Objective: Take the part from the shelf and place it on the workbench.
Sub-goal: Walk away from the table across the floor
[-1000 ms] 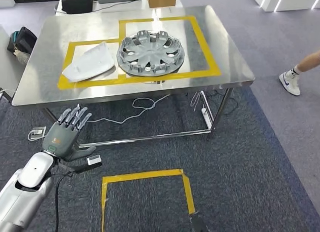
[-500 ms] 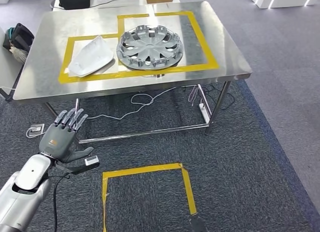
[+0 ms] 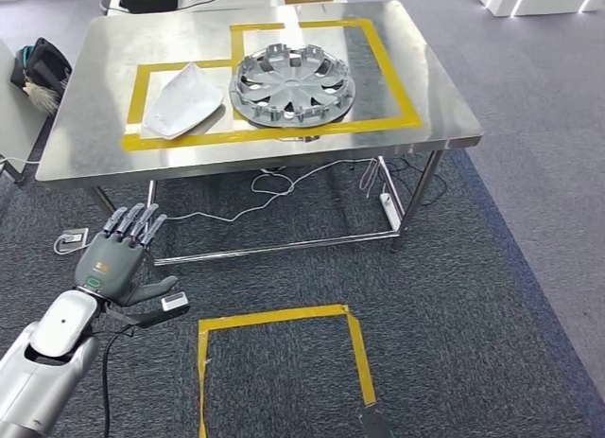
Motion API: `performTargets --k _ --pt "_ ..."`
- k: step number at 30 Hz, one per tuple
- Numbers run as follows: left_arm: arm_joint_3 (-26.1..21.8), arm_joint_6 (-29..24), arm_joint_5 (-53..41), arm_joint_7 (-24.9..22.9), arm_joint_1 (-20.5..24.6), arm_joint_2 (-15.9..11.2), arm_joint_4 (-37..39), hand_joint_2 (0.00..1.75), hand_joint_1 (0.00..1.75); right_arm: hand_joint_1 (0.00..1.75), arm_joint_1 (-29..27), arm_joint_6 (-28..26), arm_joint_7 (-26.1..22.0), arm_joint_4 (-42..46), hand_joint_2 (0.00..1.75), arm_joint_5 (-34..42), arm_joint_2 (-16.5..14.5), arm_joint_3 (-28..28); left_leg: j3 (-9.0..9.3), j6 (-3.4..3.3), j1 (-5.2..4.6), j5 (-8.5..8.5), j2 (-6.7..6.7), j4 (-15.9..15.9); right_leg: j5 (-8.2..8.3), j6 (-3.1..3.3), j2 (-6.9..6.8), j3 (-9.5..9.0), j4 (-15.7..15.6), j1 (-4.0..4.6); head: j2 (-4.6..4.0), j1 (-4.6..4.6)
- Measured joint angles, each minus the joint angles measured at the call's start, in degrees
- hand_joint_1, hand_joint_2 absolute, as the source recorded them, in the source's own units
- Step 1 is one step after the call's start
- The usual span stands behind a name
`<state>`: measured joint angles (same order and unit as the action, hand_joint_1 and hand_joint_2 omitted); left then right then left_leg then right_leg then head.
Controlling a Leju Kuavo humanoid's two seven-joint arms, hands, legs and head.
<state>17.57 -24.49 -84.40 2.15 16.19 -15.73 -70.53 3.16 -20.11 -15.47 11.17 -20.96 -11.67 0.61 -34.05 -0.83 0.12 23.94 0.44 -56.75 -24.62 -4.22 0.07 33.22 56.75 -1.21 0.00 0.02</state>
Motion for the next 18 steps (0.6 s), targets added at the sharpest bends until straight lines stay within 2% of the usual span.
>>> performTargets --k 1,2,4,5,6,7,8,9,11,12,15,16,17,18 --pt "0.0 0.0 -0.2 -0.1 0.1 0.0 0.0 0.0 0.0 0.0 0.0 0.0 0.0 0.0 0.0 0.0 0.0 0.0 0.06 -0.24 0.19 -0.22 -0.06 0.3 -0.87 -0.09 0.0 0.55 1.1 0.04 0.0 0.08" --pt "0.0 0.0 -0.4 -0.2 0.2 0.0 0.0 0.0 0.0 0.0 0.0 0.0 0.0 0.0 0.0 0.0 0.0 0.0 0.08 -0.45 0.38 -0.43 -0.14 0.5 -2.41 -0.14 0.01 1.65 3.5 0.07 0.0 0.17" --pt "0.0 0.0 -0.5 -0.2 0.4 0.0 0.0 0.0 0.0 0.0 0.0 0.0 0.0 0.0 0.0 0.0 0.0 0.0 -0.14 -0.52 0.46 -0.6 -0.24 0.6 -6.61 -0.15 0.01 5.12 11.4 0.08 0.0 0.34" --pt "0.0 0.0 -0.6 -0.2 0.4 0.0 0.1 0.0 0.0 0.0 -0.1 0.0 0.0 0.0 0.0 0.0 0.0 0.0 -0.27 -0.43 0.48 -0.67 -0.28 0.6 -8.1 -0.17 0.01 6.71 15.1 0.06 0.0 0.35" --pt "0.0 0.1 -0.6 -0.2 0.4 0.0 0.2 0.0 0.0 0.0 -0.2 0.0 0.0 0.0 0.0 0.0 0.0 0.0 -0.37 -0.29 0.52 -0.77 -0.3 0.6 -8.59 -0.2 0.01 7.47 17.0 0.04 0.0 0.35" --pt "0.0 0.1 -0.7 -0.2 0.3 0.0 0.3 0.0 0.0 0.0 -0.2 0.0 0.0 0.0 0.0 0.0 0.0 0.0 -0.43 -0.11 0.61 -0.85 -0.29 0.6 -7.97 -0.2 0.0 7.08 16.6 0.01 0.0 0.36" --pt "0.0 0.1 -0.7 -0.2 0.3 0.0 0.3 0.0 0.0 0.0 -0.2 0.0 0.0 0.0 0.0 0.0 0.0 0.0 -0.45 0.14 0.76 -0.92 -0.28 0.5 -6.36 -0.21 -0.01 5.46 13.8 -0.04 0.0 0.35" --pt "0.0 0.1 -0.8 -0.2 0.4 0.0 0.4 0.0 0.0 0.0 -0.2 0.0 0.0 0.0 0.0 0.0 0.0 0.0 -0.46 0.48 0.94 -0.96 -0.25 0.4 -4.53 -0.28 0.0 3.13 9.6 -0.13 0.0 0.37" --pt "0.0 0.1 -0.8 -0.2 0.5 0.0 0.4 0.0 0.0 0.0 -0.1 0.0 0.0 0.0 0.0 0.0 0.0 0.0 -0.63 1.4 1.0 -1.03 -0.12 0.1 -2.4 -0.11 0.29 -0.62 2.7 -0.1 0.0 0.38" --pt "0.0 0.1 -0.8 -0.2 0.5 0.0 0.4 0.0 0.0 0.0 0.0 0.0 0.0 0.0 0.0 0.0 0.0 0.0 -0.74 1.86 0.97 -1.17 -0.06 0.1 -2.2 0.2 0.47 -1.27 1.5 -0.02 0.0 0.39" --pt "0.0 0.1 -0.8 -0.2 0.6 -0.1 0.4 0.0 0.0 0.0 -0.2 0.4 0.0 0.0 0.0 -0.1 0.0 0.0 -0.98 2.97 1.16 -1.54 -0.02 0.2 -1.87 1.73 0.65 -0.88 1.7 0.24 0.0 0.33" --pt "0.0 0.2 -0.8 -0.2 0.7 -0.1 0.4 0.0 0.0 0.0 -0.2 0.6 0.0 0.0 0.0 -0.1 0.0 0.0 -1.35 3.19 1.24 -0.92 -0.07 -0.4 -1.7 2.22 0.57 -0.76 1.7 0.24 0.0 0.28" --pt "0.0 0.2 -0.8 -0.2 0.7 -0.1 0.4 0.0 0.0 0.0 -0.2 0.7 0.0 0.0 0.0 -0.3 0.0 -0.1 -2.22 3.34 1.27 0.37 -0.12 -2.3 -1.53 2.68 0.42 -0.65 1.6 0.21 0.0 0.26" --pt "0.0 0.3 -0.8 -0.2 0.8 -0.1 0.5 0.0 0.0 0.0 -0.2 0.7 -0.1 0.0 0.0 -0.5 0.0 -0.1 -3.63 3.44 1.27 2.22 -0.16 -5.4 -1.41 3.03 0.21 -0.54 1.6 0.25 0.0 0.23"
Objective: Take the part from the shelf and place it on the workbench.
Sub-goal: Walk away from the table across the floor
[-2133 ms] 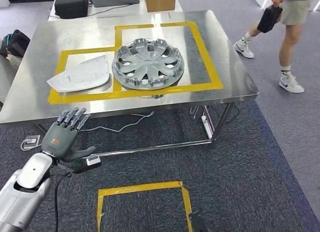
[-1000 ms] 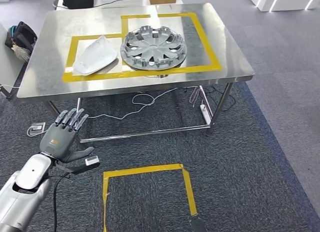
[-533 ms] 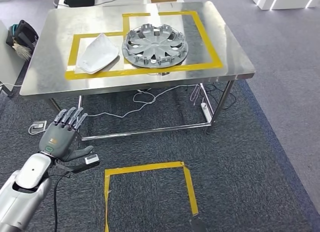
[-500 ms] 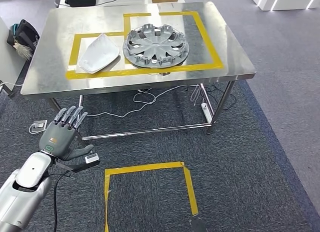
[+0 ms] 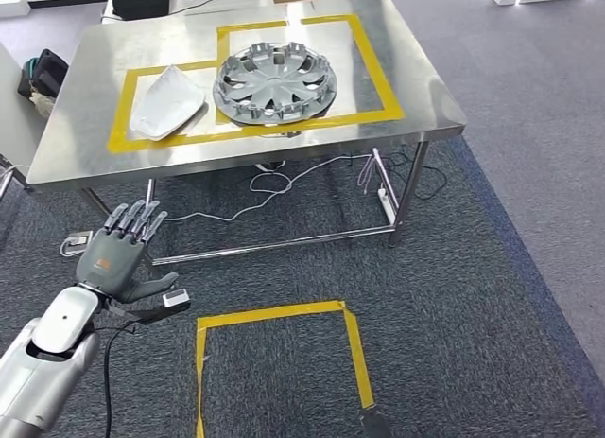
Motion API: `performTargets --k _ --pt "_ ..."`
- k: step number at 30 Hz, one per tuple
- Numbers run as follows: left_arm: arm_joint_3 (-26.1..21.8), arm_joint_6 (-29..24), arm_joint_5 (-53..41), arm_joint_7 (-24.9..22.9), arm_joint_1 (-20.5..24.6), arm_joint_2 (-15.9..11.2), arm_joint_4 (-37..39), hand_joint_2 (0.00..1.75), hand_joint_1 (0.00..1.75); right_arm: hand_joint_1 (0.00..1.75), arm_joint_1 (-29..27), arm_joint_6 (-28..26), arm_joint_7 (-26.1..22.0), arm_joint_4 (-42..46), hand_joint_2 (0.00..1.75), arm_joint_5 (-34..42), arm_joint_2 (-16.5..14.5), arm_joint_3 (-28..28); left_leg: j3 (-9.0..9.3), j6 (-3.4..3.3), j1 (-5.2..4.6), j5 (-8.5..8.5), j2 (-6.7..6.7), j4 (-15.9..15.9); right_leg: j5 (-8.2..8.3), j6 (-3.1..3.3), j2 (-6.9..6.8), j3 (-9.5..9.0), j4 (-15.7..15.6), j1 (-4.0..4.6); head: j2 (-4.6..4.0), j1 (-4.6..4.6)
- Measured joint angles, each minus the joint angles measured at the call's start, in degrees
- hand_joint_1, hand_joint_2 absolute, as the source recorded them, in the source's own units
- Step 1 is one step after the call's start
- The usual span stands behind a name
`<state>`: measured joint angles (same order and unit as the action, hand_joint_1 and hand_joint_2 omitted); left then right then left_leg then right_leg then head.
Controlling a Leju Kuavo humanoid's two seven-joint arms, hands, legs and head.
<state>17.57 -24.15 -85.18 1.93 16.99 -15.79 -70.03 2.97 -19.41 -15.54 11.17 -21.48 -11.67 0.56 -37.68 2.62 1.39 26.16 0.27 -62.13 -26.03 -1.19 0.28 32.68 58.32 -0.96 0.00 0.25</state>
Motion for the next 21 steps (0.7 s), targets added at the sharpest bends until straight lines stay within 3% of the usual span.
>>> performTargets --k 2,3,4,5,7,8,10,12,14,16,18,19,21 --pt "0.0 0.2 0.0 0.0 0.1 0.0 0.3 0.0 0.0 0.0 -0.1 -0.3 0.0 0.0 0.0 -0.7 0.0 0.0 -3.66 0.04 -0.07 3.63 -0.02 -8.1 0.09 0.37 -0.58 0.25 0.0 0.24 0.0 -0.01" --pt "0.0 0.3 0.0 0.0 0.1 0.0 0.4 0.0 0.0 0.0 -0.2 -0.5 0.1 0.0 0.0 -1.1 0.0 0.0 -4.78 -0.01 -0.08 4.3 -0.03 -10.6 0.1 0.44 -0.94 0.31 0.0 0.36 0.0 -0.01" --pt "0.0 0.4 0.0 0.0 0.1 0.0 0.6 0.0 0.0 0.0 -0.2 -0.6 0.1 0.0 0.0 -1.5 0.0 0.1 -4.94 -0.12 -0.1 3.95 -0.06 -11.2 0.09 0.48 -1.33 0.34 0.0 0.45 0.0 -0.01" --pt "0.0 0.5 0.0 0.1 0.1 0.0 0.8 0.0 0.0 0.0 -0.2 -0.6 0.0 0.0 0.0 -2.1 0.1 0.2 -3.85 -0.28 -0.14 2.56 -0.25 -9.2 0.07 0.49 -1.76 0.31 0.0 0.51 0.0 -0.01" --pt "0.0 0.6 0.1 0.2 0.4 0.0 0.9 0.0 0.0 0.0 -0.3 -0.3 -0.5 0.0 0.0 -3.3 0.2 0.6 0.25 -0.59 -0.45 -0.83 -1.92 -1.7 -0.05 0.3 -2.7 0.18 0.1 0.68 0.0 -0.03" --pt "0.1 0.7 0.2 0.3 0.7 0.0 0.9 0.0 0.0 0.0 -0.4 -0.2 -0.9 0.0 0.0 -3.7 0.3 0.8 1.99 -0.81 -0.66 -1.82 -2.85 1.7 -0.16 0.09 -3.19 0.16 0.2 0.85 0.0 -0.05" --pt "0.1 0.9 0.4 0.3 0.9 0.0 0.9 0.0 0.0 0.0 -0.8 -0.3 -1.3 0.0 0.0 -3.9 0.7 1.0 3.21 -1.27 -1.06 -2.13 -3.65 4.7 -0.28 -0.47 -4.25 0.11 0.1 1.2 0.0 -0.01" --pt "0.1 1.0 0.4 0.3 0.6 -0.1 0.9 0.0 0.0 0.0 -1.0 -0.4 -1.4 0.0 0.0 -3.9 0.9 1.1 2.93 -1.94 -1.05 -2.32 -2.42 4.9 -0.44 -1.03 -5.15 0.09 0.0 1.16 0.0 0.07" --pt "0.1 1.1 0.5 0.2 0.3 -0.3 0.9 0.0 0.0 0.0 -1.0 -0.4 -1.4 0.0 0.0 -3.9 1.1 1.1 2.82 -2.56 -0.85 -2.57 -1.23 5.0 -2.16 -1.63 -3.82 0.96 2.1 0.97 0.0 0.21" --pt "0.1 1.1 0.5 0.2 0.3 -0.4 0.9 0.0 0.0 0.0 -1.0 -0.4 -1.4 -0.1 0.0 -3.9 1.2 1.1 2.73 -3.01 -0.77 -2.72 -0.13 5.1 -5.71 -1.99 -1.47 3.84 8.8 0.87 0.0 0.39" --pt "0.1 1.1 0.5 0.2 0.1 -0.4 0.9 0.0 0.0 0.0 -1.2 -0.4 -1.4 -0.1 0.0 -3.9 1.3 1.1 2.62 -3.21 -0.87 -2.81 1.17 5.1 -8.11 -1.97 -0.64 7.15 15.7 0.89 0.0 0.42" --pt "0.1 1.1 0.5 0.2 0.0 -0.4 0.9 0.0 0.0 0.0 -1.3 -0.4 -1.4 -0.1 0.0 -3.9 1.3 1.1 2.6 -3.24 -0.91 -2.85 1.89 5.1 -7.87 -1.87 -0.48 7.78 16.7 0.92 0.0 0.42" --pt "0.1 1.2 0.5 0.2 -0.1 -0.4 0.9 0.0 0.0 0.0 -1.3 -0.4 -1.3 -0.2 0.0 -3.9 1.4 1.1 2.6 -3.15 -0.93 -2.93 3.4 5.1 -4.54 -1.48 0.25 5.87 12.2 0.93 0.0 0.41"
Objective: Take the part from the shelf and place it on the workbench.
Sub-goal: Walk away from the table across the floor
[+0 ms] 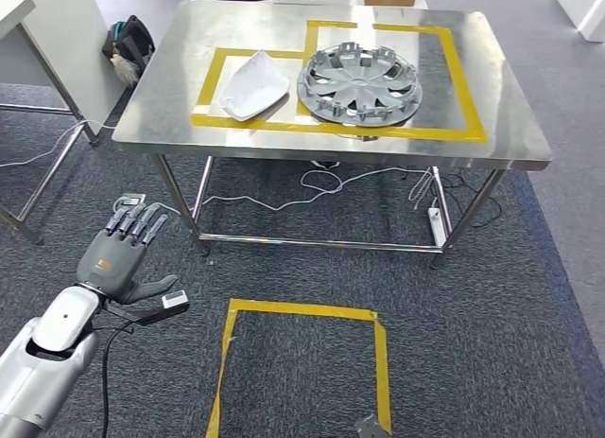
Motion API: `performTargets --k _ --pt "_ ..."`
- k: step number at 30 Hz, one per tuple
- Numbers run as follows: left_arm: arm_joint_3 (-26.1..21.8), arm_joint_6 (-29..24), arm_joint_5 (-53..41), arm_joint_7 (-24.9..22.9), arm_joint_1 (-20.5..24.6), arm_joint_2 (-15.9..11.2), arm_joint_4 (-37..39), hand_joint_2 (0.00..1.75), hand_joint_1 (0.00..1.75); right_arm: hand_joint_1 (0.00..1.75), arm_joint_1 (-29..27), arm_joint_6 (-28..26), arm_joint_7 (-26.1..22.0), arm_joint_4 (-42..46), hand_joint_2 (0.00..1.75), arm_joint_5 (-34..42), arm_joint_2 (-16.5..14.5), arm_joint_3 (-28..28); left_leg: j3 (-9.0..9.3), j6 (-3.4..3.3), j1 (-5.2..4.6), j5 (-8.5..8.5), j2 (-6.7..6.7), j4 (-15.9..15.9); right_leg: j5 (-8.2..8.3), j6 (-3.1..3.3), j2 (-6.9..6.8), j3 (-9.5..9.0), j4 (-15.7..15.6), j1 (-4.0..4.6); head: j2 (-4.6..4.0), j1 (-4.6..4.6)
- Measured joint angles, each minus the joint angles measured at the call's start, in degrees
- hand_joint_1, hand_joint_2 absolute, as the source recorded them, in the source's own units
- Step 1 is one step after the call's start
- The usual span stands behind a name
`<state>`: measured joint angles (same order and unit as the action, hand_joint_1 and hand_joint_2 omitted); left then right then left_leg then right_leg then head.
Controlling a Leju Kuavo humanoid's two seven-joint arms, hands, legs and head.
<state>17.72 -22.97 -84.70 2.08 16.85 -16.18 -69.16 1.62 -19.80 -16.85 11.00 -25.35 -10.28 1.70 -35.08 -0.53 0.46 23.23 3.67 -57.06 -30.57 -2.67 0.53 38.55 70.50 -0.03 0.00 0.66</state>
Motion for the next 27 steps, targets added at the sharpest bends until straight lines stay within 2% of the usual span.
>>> performTargets --k 2,4,6,7,9,10,11,12,13,14,15,16,17,18,19,20,21,22,23,24,26,27 --pt "0.0 0.0 0.0 0.0 0.1 0.0 0.0 0.0 0.0 0.0 0.1 0.0 0.0 0.0 0.0 0.0 0.1 0.0 -0.1 0.31 0.03 -0.17 1.45 -0.1 3.16 0.46 2.82 -3.71 -7.9 -0.27 0.0 -0.04" --pt "0.0 0.1 0.0 0.0 0.2 0.0 0.0 0.0 0.0 0.0 0.1 0.0 0.0 -0.1 0.0 0.0 0.1 0.0 -0.48 0.95 0.2 -0.55 2.77 0.0 3.87 0.74 4.82 -5.71 -11.8 -0.4 0.0 -0.08" --pt "0.0 0.1 0.0 0.0 0.0 -0.2 0.0 0.0 0.0 0.0 0.1 0.0 0.1 -0.2 0.0 0.0 0.2 0.0 -0.86 1.79 0.48 -1.05 3.95 0.3 4.02 1.15 4.0 -6.03 -12.1 -0.28 0.0 -0.05" --pt "0.0 0.2 0.0 0.0 -0.1 -0.3 0.0 0.0 0.0 0.0 0.2 -0.1 0.1 -0.2 0.0 0.0 0.2 0.0 -1.07 2.12 0.44 -0.95 3.39 0.2 4.23 1.53 3.31 -6.1 -12.4 -0.3 0.0 -0.11" --pt "0.0 0.3 0.0 0.0 -0.2 -0.6 0.0 0.0 0.0 0.0 0.2 -0.2 0.0 -0.2 0.0 0.0 0.2 0.0 -2.54 2.62 0.21 1.03 0.5 -2.6 4.68 2.22 1.79 -6.26 -13.0 -0.5 0.0 -0.57" --pt "0.0 0.4 0.0 -0.1 -0.1 -0.7 0.0 0.0 0.0 0.0 0.1 -0.2 0.0 -0.2 0.0 0.0 0.2 0.0 -4.07 2.83 0.12 2.95 -1.37 -5.9 4.76 2.41 0.95 -6.29 -13.1 -0.48 0.0 -0.83" --pt "0.1 0.5 0.0 -0.1 -0.1 -0.7 0.0 0.0 0.0 0.0 0.1 -0.2 0.0 -0.2 0.0 0.0 0.2 0.0 -5.88 3.04 0.15 4.88 -2.32 -9.8 4.77 2.5 0.09 -6.24 -13.1 -0.45 0.0 -1.01" --pt "0.1 0.6 0.0 -0.1 -0.2 -0.6 0.0 0.0 0.0 0.0 0.0 -0.2 0.1 -0.2 0.0 0.0 0.2 0.0 -7.47 3.23 0.21 6.25 -2.77 -13.3 4.75 2.53 -0.82 -6.18 -13.1 -0.42 0.0 -1.03" --pt "0.1 0.7 0.0 -0.1 -0.3 -0.6 0.0 0.0 0.0 0.0 -0.1 -0.3 0.1 -0.2 0.0 0.0 0.2 0.0 -8.36 3.35 0.26 6.77 -2.96 -15.4 4.73 2.54 -1.66 -6.14 -13.1 -0.41 0.0 -1.04" --pt "0.1 0.8 0.1 -0.1 -0.5 -0.6 0.0 0.0 0.0 0.0 -0.1 -0.3 0.1 -0.2 0.0 0.0 0.3 0.0 -8.03 3.4 0.29 6.08 -3.09 -15.1 4.69 2.51 -2.49 -6.13 -13.1 -0.41 0.0 -1.03" --pt "0.1 0.8 0.1 -0.1 -0.6 -0.6 0.0 0.0 0.0 0.0 0.0 -0.3 0.1 -0.2 0.0 0.0 0.3 0.0 -6.58 3.39 0.29 4.59 -3.41 -12.7 4.63 2.42 -3.28 -6.18 -13.1 -0.42 0.0 -1.04" --pt "0.1 0.9 0.1 -0.1 -0.6 -0.6 0.0 0.0 0.0 0.0 0.0 -0.3 0.1 -0.2 0.0 0.0 0.3 0.0 -4.28 3.33 0.27 2.75 -4.27 -8.8 4.53 2.27 -4.01 -6.28 -13.0 -0.4 0.0 -1.04" --pt "0.1 0.9 0.2 -0.1 -0.6 -0.7 0.0 0.0 0.0 0.0 0.1 -0.3 0.1 -0.2 0.0 0.0 0.3 0.0 -1.86 3.27 0.09 1.35 -5.87 -4.7 4.35 2.02 -4.71 -6.37 -12.9 -0.22 0.0 -1.09" --pt "0.1 0.9 0.2 -0.1 -0.5 -0.7 0.0 0.0 0.0 0.0 0.1 -0.3 0.1 -0.2 0.0 0.0 0.3 0.0 -0.14 2.95 -0.06 0.52 -7.01 -1.7 4.17 1.74 -5.28 -6.47 -12.9 0.0 0.0 -1.1" --pt "0.1 0.9 0.2 -0.1 -0.5 -0.7 0.0 0.0 0.0 0.0 0.1 -0.4 0.1 -0.2 0.0 0.0 0.3 0.0 0.82 2.58 -0.2 0.23 -7.76 0.1 4.0 1.46 -5.85 -6.59 -12.8 0.24 0.0 -1.07" --pt "0.1 0.9 0.2 -0.1 -0.6 -0.7 0.0 0.0 0.0 0.0 0.1 -0.4 0.1 -0.2 0.0 0.1 0.3 0.0 0.98 2.18 -0.36 0.36 -7.79 0.7 3.86 1.2 -6.43 -6.72 -12.8 0.44 0.0 -1.07" --pt "0.1 0.9 0.2 -0.1 -0.7 -0.8 0.0 0.0 0.0 0.0 0.2 -0.4 0.1 -0.2 0.0 0.1 0.3 0.0 0.83 1.65 -0.33 0.26 -6.87 0.7 3.77 0.95 -7.05 -6.9 -12.9 0.44 0.0 -1.03" --pt "0.1 0.9 0.3 -0.1 -0.8 -0.8 -0.1 0.0 0.0 0.0 0.2 -0.4 0.1 -0.2 0.0 0.1 0.3 0.0 0.76 1.32 -0.26 0.19 -6.19 0.7 3.52 0.62 -7.01 -6.95 -12.8 0.34 0.0 -1.01" --pt "0.1 0.9 0.3 -0.1 -0.9 -0.9 -0.1 0.0 0.0 0.0 0.2 -0.4 0.1 -0.2 0.0 0.1 0.3 0.0 0.72 0.96 -0.16 0.09 -5.54 0.8 2.84 0.31 -6.12 -6.71 -12.1 0.2 0.0 -0.96" --pt "0.1 0.9 0.3 -0.1 -0.9 -0.9 -0.1 0.0 0.0 0.0 0.2 -0.4 0.1 -0.2 0.0 0.1 0.3 0.0 0.69 0.6 -0.03 -0.03 -4.92 0.8 1.57 0.04 -4.67 -5.93 -10.2 0.08 0.0 -0.86" --pt "0.1 0.9 0.4 -0.1 -0.8 -0.9 -0.2 0.0 0.0 0.0 0.1 -0.4 0.0 -0.2 0.0 0.1 0.3 0.0 0.62 0.14 0.07 -0.11 -3.62 0.8 -2.26 -0.18 -1.58 -2.65 -2.8 -0.03 0.0 -0.68" --pt "0.1 0.9 0.4 -0.1 -0.9 -0.8 -0.2 0.0 0.0 0.0 0.0 -0.4 0.0 -0.2 0.0 0.1 0.3 0.0 0.58 0.03 0.05 -0.13 -2.86 0.8 -3.85 -0.18 -0.94 -0.71 1.2 -0.02 0.0 -0.65"
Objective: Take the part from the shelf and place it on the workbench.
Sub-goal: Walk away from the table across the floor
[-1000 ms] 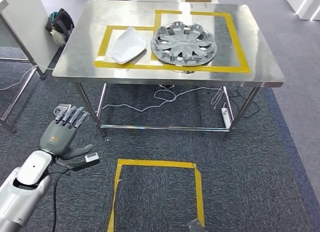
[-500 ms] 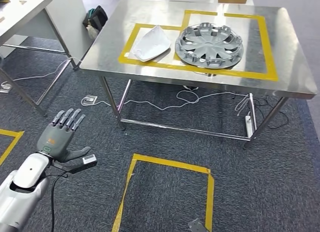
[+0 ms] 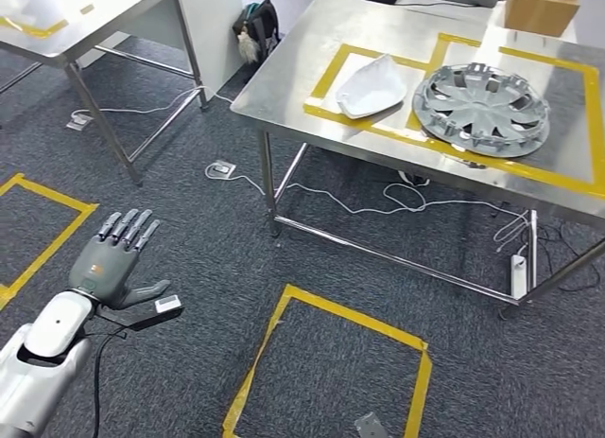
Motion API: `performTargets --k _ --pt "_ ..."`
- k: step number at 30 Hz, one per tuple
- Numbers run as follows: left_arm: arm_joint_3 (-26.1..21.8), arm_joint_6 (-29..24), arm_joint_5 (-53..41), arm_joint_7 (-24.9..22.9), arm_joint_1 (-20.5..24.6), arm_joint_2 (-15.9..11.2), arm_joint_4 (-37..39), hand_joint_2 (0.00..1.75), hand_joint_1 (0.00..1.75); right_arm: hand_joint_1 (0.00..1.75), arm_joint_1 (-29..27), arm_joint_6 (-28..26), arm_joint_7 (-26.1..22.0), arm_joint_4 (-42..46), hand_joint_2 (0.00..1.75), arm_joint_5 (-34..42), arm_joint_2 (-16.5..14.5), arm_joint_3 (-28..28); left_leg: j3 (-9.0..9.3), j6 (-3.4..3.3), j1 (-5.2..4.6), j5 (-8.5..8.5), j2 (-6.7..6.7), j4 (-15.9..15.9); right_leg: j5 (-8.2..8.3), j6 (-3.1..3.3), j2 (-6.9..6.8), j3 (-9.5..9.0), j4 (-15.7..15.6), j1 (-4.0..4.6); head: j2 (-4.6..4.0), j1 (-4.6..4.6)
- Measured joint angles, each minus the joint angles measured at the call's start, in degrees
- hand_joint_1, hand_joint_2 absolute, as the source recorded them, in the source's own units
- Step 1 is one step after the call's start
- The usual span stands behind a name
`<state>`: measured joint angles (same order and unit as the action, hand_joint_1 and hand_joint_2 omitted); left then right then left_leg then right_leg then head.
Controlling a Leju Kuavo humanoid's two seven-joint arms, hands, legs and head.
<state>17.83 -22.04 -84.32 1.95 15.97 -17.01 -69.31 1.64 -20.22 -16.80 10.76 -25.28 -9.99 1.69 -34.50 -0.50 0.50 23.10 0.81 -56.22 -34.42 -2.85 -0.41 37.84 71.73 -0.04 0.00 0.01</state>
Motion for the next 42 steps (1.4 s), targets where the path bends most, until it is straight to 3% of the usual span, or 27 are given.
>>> performTargets --k 1,2,4,6,8,10,12,14,16,17,18,19,21,23,25,26,27,30,32,33,34,36,38,39,40,41,42 --pt "0.0 0.0 0.0 0.0 -0.1 0.0 0.0 0.0 0.0 0.0 -0.1 0.0 0.0 0.0 0.0 0.0 0.0 0.0 -0.02 -0.03 -0.02 -0.01 0.81 0.0 -0.67 0.02 0.26 1.41 2.7 0.01 0.0 -0.01" --pt "0.0 0.0 0.0 0.0 -0.1 0.1 0.0 0.0 0.0 0.0 -0.1 0.0 0.0 0.0 0.0 0.0 0.0 0.0 -0.02 -0.03 -0.02 -0.02 1.65 0.0 -0.16 0.08 0.36 1.87 3.2 0.01 0.0 -0.01" --pt "0.0 0.0 0.0 0.0 -0.2 0.1 0.0 0.0 0.0 0.0 -0.1 0.0 0.0 0.0 0.0 0.0 0.0 0.0 0.06 0.07 0.07 -0.06 3.35 -0.1 3.68 0.27 1.1 -0.4 -2.4 -0.13 0.0 -0.01" --pt "0.0 0.0 0.0 0.0 -0.1 0.1 0.0 0.0 0.0 0.0 0.0 0.0 0.0 0.0 0.0 0.0 0.0 0.0 -0.08 0.52 0.1 -0.14 4.96 -0.3 6.81 0.37 3.84 -4.0 -10.1 -0.56 0.0 -0.04" --pt "0.0 0.0 0.1 0.0 -0.1 0.1 0.0 0.0 0.0 0.0 0.1 0.0 0.0 -0.1 0.0 0.0 0.0 0.0 -0.57 1.33 0.23 -0.46 6.33 -0.3 7.33 0.56 5.42 -5.5 -13.1 -0.72 0.0 -0.08" --pt "0.0 0.0 0.1 0.0 -0.3 -0.1 0.0 0.0 0.0 0.0 0.1 0.0 0.0 -0.1 0.0 0.0 0.0 0.0 -0.96 2.13 0.53 -0.79 7.3 -0.1 7.54 1.13 4.24 -5.6 -13.2 -0.6 0.0 -0.07" --pt "0.0 0.0 0.1 0.0 -0.4 -0.4 0.0 0.0 0.0 0.0 0.2 0.0 0.0 -0.1 0.0 0.0 0.0 0.0 -1.92 2.66 0.37 0.46 5.2 -1.8 7.85 1.93 2.79 -5.74 -13.6 -0.62 0.0 -0.39" --pt "0.0 0.0 0.1 0.0 -0.2 -0.4 0.0 0.0 0.0 0.0 0.1 -0.1 0.0 -0.1 0.0 0.0 0.0 0.0 -4.92 3.02 0.11 3.8 1.45 -8.1 7.93 2.46 1.18 -5.78 -13.8 -0.48 0.0 -0.76" --pt "0.0 0.0 0.2 0.0 -0.3 -0.3 0.0 0.0 0.0 0.0 0.0 -0.1 0.0 -0.1 0.0 0.0 0.0 0.0 -8.34 3.24 0.15 6.55 -0.03 -15.4 7.85 2.66 -0.56 -5.72 -13.8 -0.26 0.0 -0.82" --pt "0.0 0.0 0.2 0.0 -0.4 -0.3 0.0 0.0 0.0 0.0 -0.1 -0.1 0.0 -0.1 0.0 0.0 0.1 0.0 -8.89 3.25 0.16 6.58 -0.21 -16.7 7.81 2.7 -1.41 -5.72 -13.8 -0.2 0.0 -0.84" --pt "0.0 0.0 0.2 0.0 -0.5 -0.3 0.0 0.0 0.0 0.0 0.0 -0.1 0.0 -0.1 0.0 0.0 0.1 0.0 -8.23 3.2 0.16 5.57 -0.37 -15.7 7.77 2.72 -2.23 -5.75 -13.8 -0.16 0.0 -0.84" --pt "0.0 0.0 0.2 0.0 -0.6 -0.3 0.0 0.0 0.0 0.0 0.0 -0.1 0.0 -0.1 0.0 0.0 0.1 0.0 -6.4 3.1 0.12 3.82 -0.81 -12.6 7.7 2.67 -2.98 -5.84 -13.8 -0.14 0.0 -0.84" --pt "0.0 0.0 0.2 0.0 -0.5 -0.3 0.0 0.0 0.0 0.0 0.1 -0.1 0.0 -0.1 0.0 0.0 0.1 0.0 -1.79 2.71 -0.22 0.9 -3.66 -4.5 7.43 2.35 -4.24 -6.04 -13.7 0.14 0.0 -0.89" --pt "0.0 0.0 0.2 0.0 -0.3 -0.3 0.0 0.0 0.0 0.0 0.2 -0.1 0.0 -0.1 0.0 0.0 0.1 0.0 0.22 2.06 -0.67 0.23 -5.43 -0.5 7.14 1.86 -5.4 -6.25 -13.6 0.58 0.0 -0.89" --pt "0.0 0.0 0.2 0.0 -0.4 -0.4 -0.1 0.0 0.0 0.0 0.2 -0.1 0.0 -0.1 0.0 0.0 0.1 0.0 0.03 1.32 -0.82 0.18 -4.15 -0.2 6.94 1.37 -6.7 -6.51 -13.8 0.67 0.0 -0.85" --pt "0.0 0.0 0.2 0.0 -0.4 -0.5 -0.1 0.0 0.0 0.0 0.2 -0.1 0.0 -0.1 0.0 0.0 0.1 0.0 -0.03 1.0 -0.73 0.06 -3.42 -0.1 6.58 1.04 -6.39 -6.46 -13.6 0.58 0.0 -0.83" --pt "0.0 0.0 0.2 0.0 -0.4 -0.5 -0.1 0.0 0.0 0.0 0.2 -0.1 0.0 -0.1 0.0 0.0 0.1 0.0 -0.05 0.64 -0.6 -0.08 -2.72 0.0 5.7 0.75 -5.19 -6.0 -12.4 0.46 0.0 -0.71" --pt "0.0 -0.1 0.2 0.0 -0.3 -0.4 -0.2 0.0 0.0 0.0 0.1 -0.1 0.0 -0.1 0.0 0.0 0.1 0.0 -0.17 -0.09 -0.35 -0.25 -0.52 0.1 0.44 0.34 -0.36 -1.24 -1.9 0.23 0.0 -0.36" --pt "0.0 -0.1 0.2 0.0 -0.4 -0.2 -0.2 0.0 0.0 0.0 -0.1 -0.1 0.0 -0.1 0.0 0.0 0.1 0.0 -0.24 -0.18 -0.35 -0.27 1.14 0.1 -1.01 0.37 0.35 1.57 3.4 0.25 0.0 -0.33" --pt "0.0 -0.1 0.2 0.0 -0.4 -0.2 -0.2 0.0 0.0 0.0 -0.1 -0.1 0.0 -0.1 0.0 0.0 0.1 0.0 -0.23 -0.14 -0.33 -0.31 2.02 0.0 0.0 0.42 0.48 1.48 2.7 0.21 0.0 -0.34" --pt "0.0 -0.1 0.2 0.0 -0.5 -0.2 -0.2 0.0 0.0 0.0 -0.1 -0.1 0.0 -0.1 0.0 0.0 0.1 0.0 -0.21 -0.06 -0.26 -0.35 2.92 0.0 1.98 0.46 0.81 0.29 -0.2 0.1 0.0 -0.34" --pt "0.0 -0.1 0.2 0.0 -0.4 -0.2 -0.2 0.0 0.0 0.0 -0.1 -0.1 0.0 -0.1 0.0 0.0 0.1 0.0 -0.34 0.35 -0.15 -0.46 4.6 -0.2 5.84 0.35 3.57 -3.41 -8.5 -0.48 0.0 -0.34" --pt "0.0 -0.3 0.1 0.0 -0.4 -0.1 -0.2 0.0 0.0 0.0 0.0 -0.1 0.0 -0.1 0.0 0.0 0.1 0.0 -0.85 1.03 -0.03 -0.77 6.02 -0.4 6.98 0.43 6.07 -5.5 -12.7 -0.87 0.0 -0.39" --pt "0.0 -0.3 0.1 0.0 -0.4 -0.2 -0.2 0.0 0.0 0.0 0.0 -0.2 0.0 -0.1 0.0 0.0 0.1 0.0 -1.13 1.45 0.09 -1.03 6.74 -0.3 6.83 0.64 6.21 -5.7 -13.0 -0.81 0.0 -0.4" --pt "0.0 -0.4 0.0 0.0 -0.5 -0.2 -0.2 0.0 0.0 0.0 0.0 -0.2 0.0 -0.1 0.0 0.0 0.1 0.0 -1.32 1.83 0.27 -1.27 7.39 -0.2 6.99 1.01 5.49 -5.79 -12.9 -0.7 0.0 -0.42" --pt "0.0 -0.4 0.0 0.0 -0.7 -0.3 -0.2 0.0 0.0 0.0 0.0 -0.2 0.0 -0.1 0.0 0.0 0.1 0.0 -1.52 2.15 0.29 -1.27 6.88 -0.2 7.15 1.39 4.76 -5.84 -13.0 -0.63 0.0 -0.43" --pt "0.0 -0.4 0.0 -0.1 -0.8 -0.5 -0.2 0.0 0.0 0.0 0.0 -0.2 0.0 -0.1 0.0 0.0 0.1 0.0 -1.96 2.39 0.2 -0.77 5.46 -0.9 7.3 1.82 4.01 -5.91 -13.2 -0.59 0.0 -0.57"
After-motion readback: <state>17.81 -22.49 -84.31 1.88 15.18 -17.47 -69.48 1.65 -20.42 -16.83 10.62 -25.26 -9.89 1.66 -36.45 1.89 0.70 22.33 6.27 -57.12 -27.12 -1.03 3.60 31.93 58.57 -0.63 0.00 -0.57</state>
